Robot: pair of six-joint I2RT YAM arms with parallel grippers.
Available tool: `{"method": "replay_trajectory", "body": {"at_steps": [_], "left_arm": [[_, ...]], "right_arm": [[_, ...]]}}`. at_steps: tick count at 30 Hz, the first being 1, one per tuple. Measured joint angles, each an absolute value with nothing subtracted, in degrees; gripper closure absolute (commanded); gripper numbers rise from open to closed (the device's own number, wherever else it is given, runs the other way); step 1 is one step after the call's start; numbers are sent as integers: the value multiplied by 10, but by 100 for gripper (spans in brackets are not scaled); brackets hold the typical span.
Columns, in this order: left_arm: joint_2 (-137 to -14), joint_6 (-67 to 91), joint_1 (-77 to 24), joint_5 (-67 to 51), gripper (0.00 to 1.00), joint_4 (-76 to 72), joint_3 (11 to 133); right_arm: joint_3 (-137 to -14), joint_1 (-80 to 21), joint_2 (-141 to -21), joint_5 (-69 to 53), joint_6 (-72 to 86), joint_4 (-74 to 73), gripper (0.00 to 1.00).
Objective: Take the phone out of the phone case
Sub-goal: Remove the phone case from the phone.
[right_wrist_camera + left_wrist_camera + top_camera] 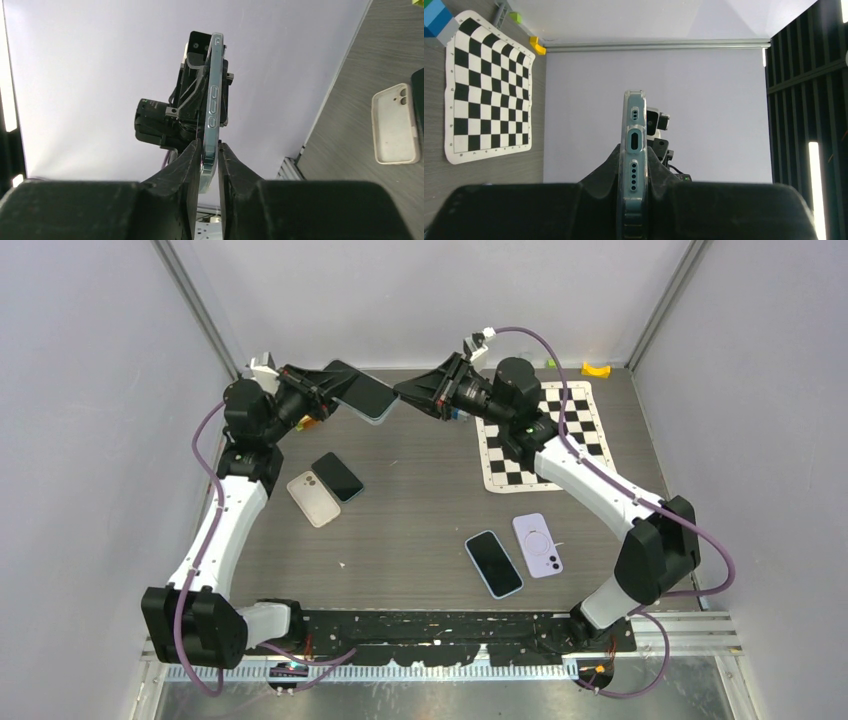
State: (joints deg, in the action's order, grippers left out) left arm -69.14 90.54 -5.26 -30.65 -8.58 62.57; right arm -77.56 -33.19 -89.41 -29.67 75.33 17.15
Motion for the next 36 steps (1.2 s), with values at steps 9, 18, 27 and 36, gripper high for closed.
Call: {"method": "replay_trajectory", "body": {"at_steps": [9, 18, 27, 36], "left_arm": [[-695, 931, -55, -295, 100, -126, 626], [-699, 957, -61, -271, 100, -152, 613], [-702, 963, -66, -251, 100, -155, 611], [-709, 1046, -79, -244, 100, -252, 608]], "right_arm": [[-763, -330, -913, -297, 854, 245, 99], [-732, -326, -942, -297, 970, 347, 99], [-698, -327, -986, -288, 1103, 484, 99], [-671, -335, -1046, -277, 1181, 530, 99]]}}
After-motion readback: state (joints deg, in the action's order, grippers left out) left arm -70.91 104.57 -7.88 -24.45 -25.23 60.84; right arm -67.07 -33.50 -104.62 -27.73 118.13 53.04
